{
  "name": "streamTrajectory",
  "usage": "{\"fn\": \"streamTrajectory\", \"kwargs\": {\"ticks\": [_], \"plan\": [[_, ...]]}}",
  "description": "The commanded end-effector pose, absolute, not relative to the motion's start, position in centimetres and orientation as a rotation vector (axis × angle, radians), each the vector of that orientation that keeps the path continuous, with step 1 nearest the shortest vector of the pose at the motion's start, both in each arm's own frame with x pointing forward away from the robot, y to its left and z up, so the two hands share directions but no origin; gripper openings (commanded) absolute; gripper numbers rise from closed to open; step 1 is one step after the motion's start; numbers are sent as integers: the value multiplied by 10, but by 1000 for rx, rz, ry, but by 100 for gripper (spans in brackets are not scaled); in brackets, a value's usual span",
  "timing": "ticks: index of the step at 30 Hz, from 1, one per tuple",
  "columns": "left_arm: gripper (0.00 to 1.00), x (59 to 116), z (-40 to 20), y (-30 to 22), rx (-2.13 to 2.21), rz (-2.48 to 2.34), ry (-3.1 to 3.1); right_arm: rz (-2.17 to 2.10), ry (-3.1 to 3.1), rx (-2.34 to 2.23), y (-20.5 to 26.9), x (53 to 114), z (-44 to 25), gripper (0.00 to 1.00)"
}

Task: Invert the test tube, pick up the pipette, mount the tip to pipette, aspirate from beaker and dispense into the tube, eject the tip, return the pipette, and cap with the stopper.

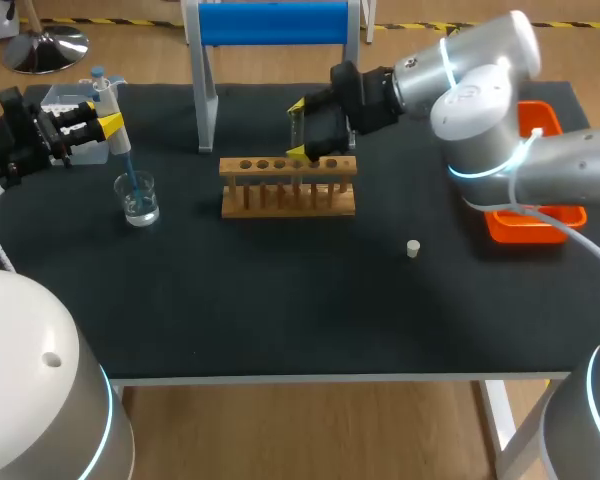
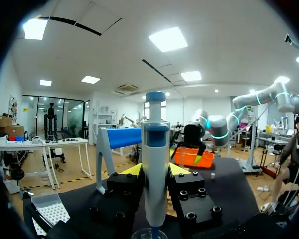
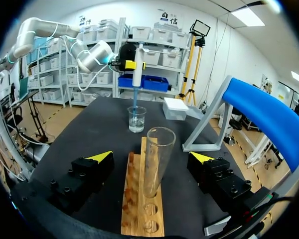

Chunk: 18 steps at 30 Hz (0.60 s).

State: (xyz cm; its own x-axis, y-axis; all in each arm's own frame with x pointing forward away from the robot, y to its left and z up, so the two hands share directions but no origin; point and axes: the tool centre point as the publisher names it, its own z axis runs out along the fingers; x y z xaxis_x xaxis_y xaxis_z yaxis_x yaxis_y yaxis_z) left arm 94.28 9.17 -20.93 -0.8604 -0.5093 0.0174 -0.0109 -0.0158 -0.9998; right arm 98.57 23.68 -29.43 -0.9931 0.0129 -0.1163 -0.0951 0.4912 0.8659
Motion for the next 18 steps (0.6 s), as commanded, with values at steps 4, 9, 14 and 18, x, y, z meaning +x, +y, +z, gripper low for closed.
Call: {"fn": "streamTrajectory", "kwargs": {"ticks": [4,9,14,18], "plan": [[0,943,-209,93,-540,-1940,1916,1503,2631,-64,242,990,-299,100],[0,943,-209,93,-540,-1940,1916,1484,2636,-63,243,992,-301,100],[0,943,-209,93,-540,-1940,1916,1473,2637,-66,245,994,-303,100],[0,943,-209,93,-540,-1940,1916,1465,2637,-69,246,995,-304,100]]}}
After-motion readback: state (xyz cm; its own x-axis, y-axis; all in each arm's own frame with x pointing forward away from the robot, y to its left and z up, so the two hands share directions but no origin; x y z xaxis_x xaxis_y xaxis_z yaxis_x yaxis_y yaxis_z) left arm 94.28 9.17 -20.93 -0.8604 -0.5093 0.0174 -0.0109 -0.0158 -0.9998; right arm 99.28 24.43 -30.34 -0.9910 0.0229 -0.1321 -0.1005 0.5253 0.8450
